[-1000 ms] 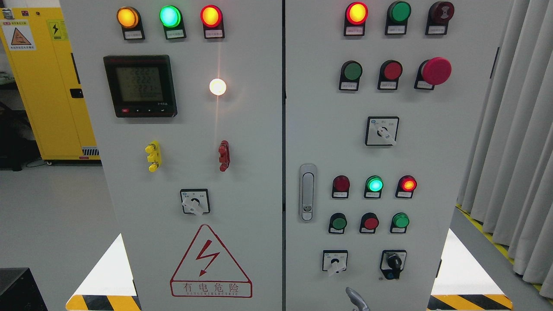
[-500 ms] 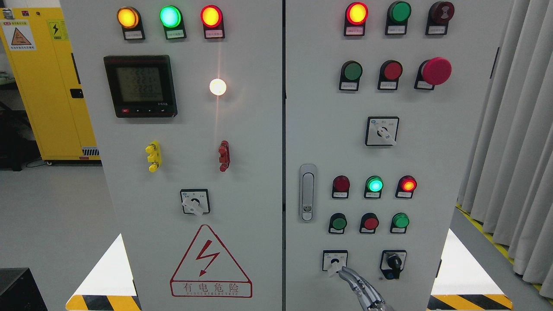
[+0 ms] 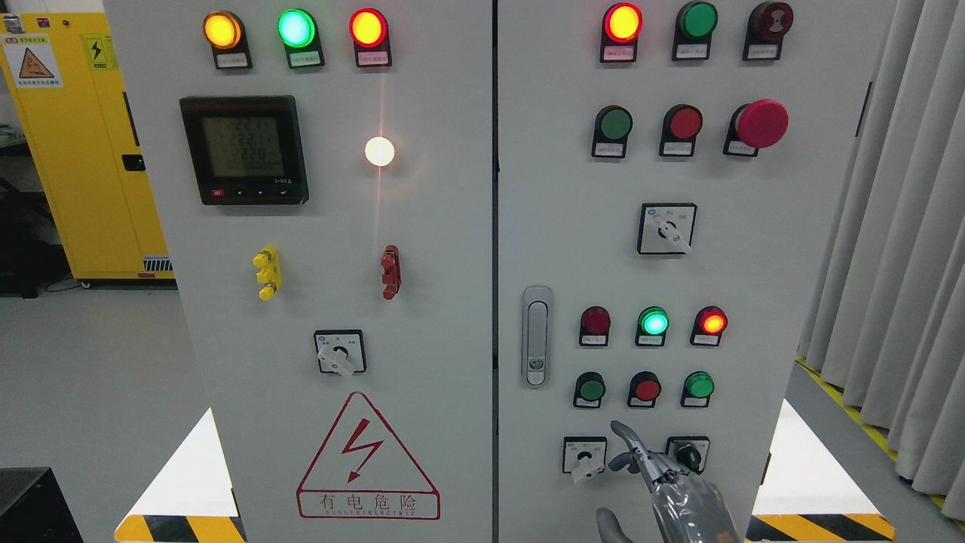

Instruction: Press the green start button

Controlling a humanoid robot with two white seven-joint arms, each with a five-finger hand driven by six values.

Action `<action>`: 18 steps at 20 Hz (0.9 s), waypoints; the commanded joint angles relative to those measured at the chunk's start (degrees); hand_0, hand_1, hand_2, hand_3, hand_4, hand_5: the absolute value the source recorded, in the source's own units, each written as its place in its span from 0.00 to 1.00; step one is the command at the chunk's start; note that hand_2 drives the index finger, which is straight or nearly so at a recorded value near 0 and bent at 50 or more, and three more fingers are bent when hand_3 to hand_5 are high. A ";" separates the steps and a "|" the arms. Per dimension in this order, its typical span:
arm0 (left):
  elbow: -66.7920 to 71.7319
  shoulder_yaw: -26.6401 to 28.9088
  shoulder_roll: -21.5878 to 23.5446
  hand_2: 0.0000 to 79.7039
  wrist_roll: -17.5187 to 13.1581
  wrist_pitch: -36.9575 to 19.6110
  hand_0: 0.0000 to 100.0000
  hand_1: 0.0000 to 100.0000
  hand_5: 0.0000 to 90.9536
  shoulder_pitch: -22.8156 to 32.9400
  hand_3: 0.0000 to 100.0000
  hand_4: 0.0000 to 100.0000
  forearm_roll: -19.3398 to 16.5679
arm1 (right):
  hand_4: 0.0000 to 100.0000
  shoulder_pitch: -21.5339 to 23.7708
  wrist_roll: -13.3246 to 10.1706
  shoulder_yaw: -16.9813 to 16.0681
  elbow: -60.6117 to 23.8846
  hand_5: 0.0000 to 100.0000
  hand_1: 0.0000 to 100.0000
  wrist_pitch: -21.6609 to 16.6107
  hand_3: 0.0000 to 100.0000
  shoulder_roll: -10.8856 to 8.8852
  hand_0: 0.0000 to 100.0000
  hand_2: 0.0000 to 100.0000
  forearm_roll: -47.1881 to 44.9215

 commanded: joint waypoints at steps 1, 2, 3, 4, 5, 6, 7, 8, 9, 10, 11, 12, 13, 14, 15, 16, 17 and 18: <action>0.00 0.00 0.00 0.00 0.02 0.05 0.12 0.56 0.00 -0.02 0.00 0.00 0.00 | 0.93 -1.12 0.01 -1.21 0.30 1.00 0.94 0.09 0.92 0.79 0.60 0.00 3.51; 0.00 0.00 0.00 0.00 0.02 0.05 0.12 0.56 0.00 -0.02 0.00 0.00 0.00 | 0.93 -1.12 0.09 -1.21 -0.13 1.00 0.94 0.09 0.92 0.79 0.60 0.00 3.95; 0.00 0.00 0.00 0.00 0.02 0.05 0.12 0.56 0.00 -0.02 0.00 0.00 0.00 | 0.93 -1.12 0.18 -1.21 -0.40 1.00 0.95 0.09 0.92 0.79 0.61 0.00 4.13; 0.00 0.00 0.00 0.00 0.02 0.05 0.12 0.56 0.00 0.07 0.00 0.00 0.00 | 0.93 -1.20 0.27 -1.13 -0.40 1.00 0.95 0.09 0.92 0.79 0.62 0.00 4.13; 0.00 0.00 0.00 0.00 0.02 0.05 0.12 0.56 0.00 0.07 0.00 0.00 0.00 | 0.93 -1.29 0.36 -1.04 -0.40 1.00 0.95 0.09 0.92 0.79 0.62 0.00 4.22; 0.00 0.00 0.00 0.00 0.02 0.05 0.12 0.56 0.00 -0.02 0.00 0.00 0.00 | 0.93 -1.64 0.36 -1.04 -0.40 1.00 0.95 0.09 0.92 0.79 0.62 0.00 4.30; 0.00 0.00 0.00 0.00 0.02 0.05 0.12 0.56 0.00 -0.02 0.00 0.00 0.00 | 0.93 -1.82 0.36 -1.04 -0.40 1.00 0.95 0.09 0.92 0.79 0.62 0.00 4.83; 0.00 0.00 0.00 0.00 0.02 0.05 0.12 0.56 0.00 0.07 0.00 0.00 0.00 | 0.93 -1.99 0.36 -1.04 -0.40 1.00 0.95 0.09 0.93 0.79 0.60 0.00 5.79; 0.00 0.00 0.00 0.00 0.02 0.05 0.12 0.56 0.00 -0.02 0.00 0.00 0.00 | 0.93 -2.08 0.44 -0.95 -0.49 1.00 0.96 0.09 0.93 0.79 0.56 0.00 6.76; 0.00 0.00 0.00 0.00 0.02 0.05 0.12 0.56 0.00 -0.02 0.00 0.00 0.00 | 0.94 -2.17 0.45 -0.95 -0.49 1.00 0.96 0.09 0.93 0.79 0.55 0.00 7.37; 0.00 0.00 0.00 0.00 0.02 0.05 0.12 0.56 0.00 0.07 0.00 0.00 0.00 | 0.94 -2.34 0.45 -0.86 -0.49 1.00 0.96 0.09 0.93 0.79 0.55 0.00 7.64; 0.00 0.00 0.00 0.00 0.02 0.05 0.12 0.56 0.00 0.07 0.00 0.00 0.00 | 0.94 -2.52 0.45 -0.60 -0.40 1.00 0.97 0.09 0.93 0.79 0.58 0.00 7.73; 0.00 0.00 0.00 0.00 0.02 0.05 0.12 0.56 0.00 -0.02 0.00 0.00 0.00 | 0.94 -2.87 0.45 -0.34 -0.40 1.00 0.98 0.09 0.93 0.79 0.63 0.00 7.82; 0.00 0.00 0.00 0.00 0.02 0.05 0.12 0.56 0.00 -0.02 0.00 0.00 0.00 | 0.94 -3.31 0.45 -0.16 -0.40 1.00 0.98 0.09 0.93 0.79 0.63 0.00 7.91; 0.00 0.00 0.00 0.00 0.02 0.05 0.12 0.56 0.00 -0.02 0.00 0.00 0.00 | 0.94 -3.49 0.53 -0.07 -0.40 1.00 0.98 0.09 0.93 0.79 0.66 0.00 7.91; 0.00 0.00 0.00 0.00 0.02 0.05 0.12 0.56 0.00 -0.02 0.00 0.00 0.00 | 0.94 -3.92 0.97 0.10 -0.32 1.00 0.99 0.09 0.93 0.79 0.68 0.00 7.99; 0.00 0.00 0.00 0.00 0.02 0.05 0.12 0.56 0.00 -0.02 0.00 0.00 0.00 | 0.94 -4.28 1.23 0.37 -0.31 1.00 0.99 0.09 0.93 0.79 0.69 0.00 8.08; 0.00 0.00 0.00 0.00 0.02 0.05 0.12 0.56 0.00 -0.02 0.00 0.00 0.00 | 0.94 -4.54 1.41 0.72 -0.23 1.00 0.99 0.18 0.93 0.79 0.71 0.00 8.34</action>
